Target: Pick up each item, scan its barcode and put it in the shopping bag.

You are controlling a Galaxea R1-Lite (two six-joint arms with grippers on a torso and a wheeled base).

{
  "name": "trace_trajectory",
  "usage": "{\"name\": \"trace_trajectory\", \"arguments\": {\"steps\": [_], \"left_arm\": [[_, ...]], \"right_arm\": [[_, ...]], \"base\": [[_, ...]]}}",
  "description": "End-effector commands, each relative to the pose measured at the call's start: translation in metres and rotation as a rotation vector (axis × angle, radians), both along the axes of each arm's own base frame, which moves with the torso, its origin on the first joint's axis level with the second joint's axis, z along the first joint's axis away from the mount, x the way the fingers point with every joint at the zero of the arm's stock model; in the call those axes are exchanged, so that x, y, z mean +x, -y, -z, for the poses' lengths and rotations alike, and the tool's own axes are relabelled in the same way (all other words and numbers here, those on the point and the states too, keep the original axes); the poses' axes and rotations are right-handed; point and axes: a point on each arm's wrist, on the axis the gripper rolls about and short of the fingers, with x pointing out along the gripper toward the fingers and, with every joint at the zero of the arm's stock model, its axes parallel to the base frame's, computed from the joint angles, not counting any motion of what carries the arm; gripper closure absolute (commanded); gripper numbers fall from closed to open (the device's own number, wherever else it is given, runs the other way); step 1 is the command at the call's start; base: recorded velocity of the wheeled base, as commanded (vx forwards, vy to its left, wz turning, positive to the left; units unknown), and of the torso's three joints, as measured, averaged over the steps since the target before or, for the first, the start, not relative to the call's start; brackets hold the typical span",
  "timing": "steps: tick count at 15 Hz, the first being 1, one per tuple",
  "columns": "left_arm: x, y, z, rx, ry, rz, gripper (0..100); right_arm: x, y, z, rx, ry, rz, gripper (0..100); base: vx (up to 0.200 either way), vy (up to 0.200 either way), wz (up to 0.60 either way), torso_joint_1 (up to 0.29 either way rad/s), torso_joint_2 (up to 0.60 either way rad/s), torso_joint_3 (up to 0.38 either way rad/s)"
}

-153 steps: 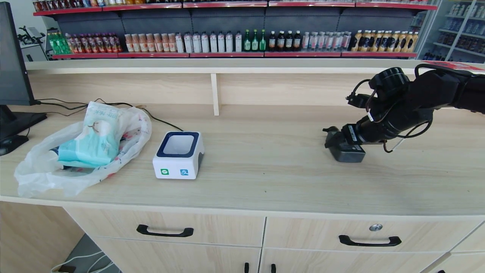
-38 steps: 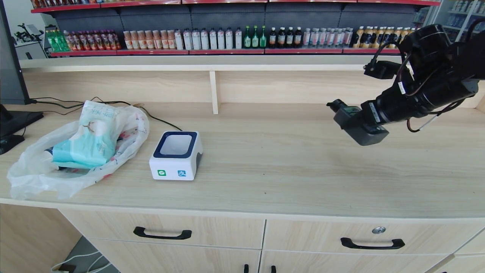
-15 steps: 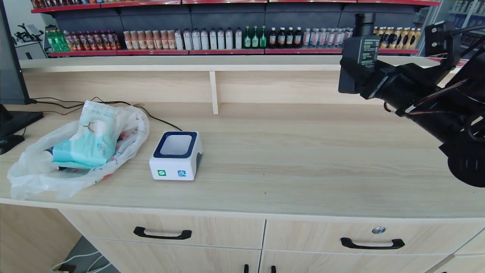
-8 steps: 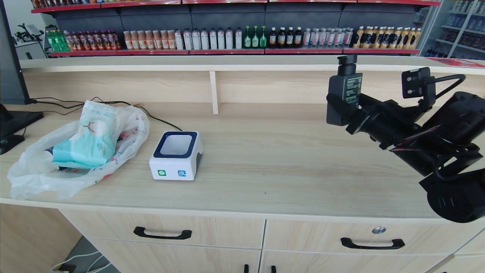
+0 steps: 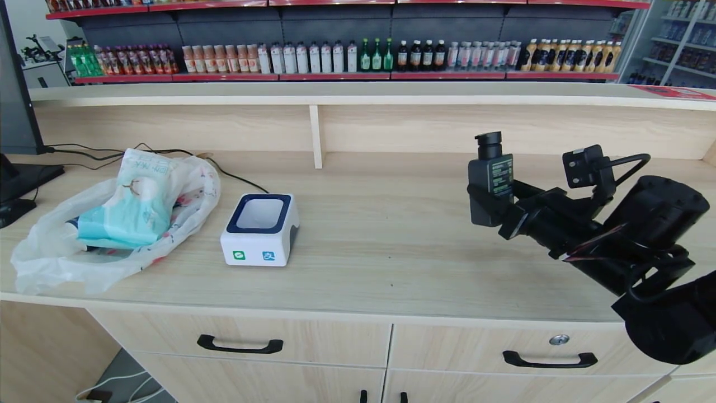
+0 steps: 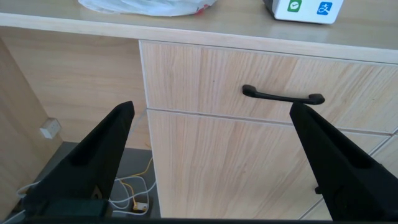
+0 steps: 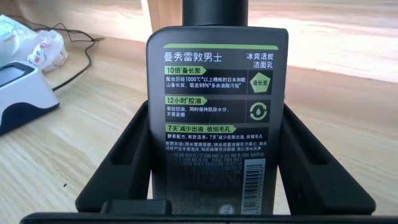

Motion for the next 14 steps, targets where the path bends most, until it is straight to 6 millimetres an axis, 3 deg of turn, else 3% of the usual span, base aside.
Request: {"name": "trace_trajectory", "arguments": {"steps": [1,6,14], "left_arm": [[0.0,0.0,0.0,0.0,0.001,0.0,0],[0.0,0.0,0.0,0.0,0.001,0.0,0],[0.0,0.0,0.0,0.0,0.001,0.0,0]], "right_arm": [[-0.002,-0.001,0.008,-0.007,-0.03,-0.006,100],[-0.009,0.001,0.023,-0.017,-0.081,-0.006,100],[0.018,-0.006,0.034,-0.007,-0.061,-0.006,100]], "base": [[0.0,0.0,0.0,0.0,0.0,0.0],[0.0,0.0,0.0,0.0,0.0,0.0],[0.0,0.0,0.0,0.0,0.0,0.0]]}}
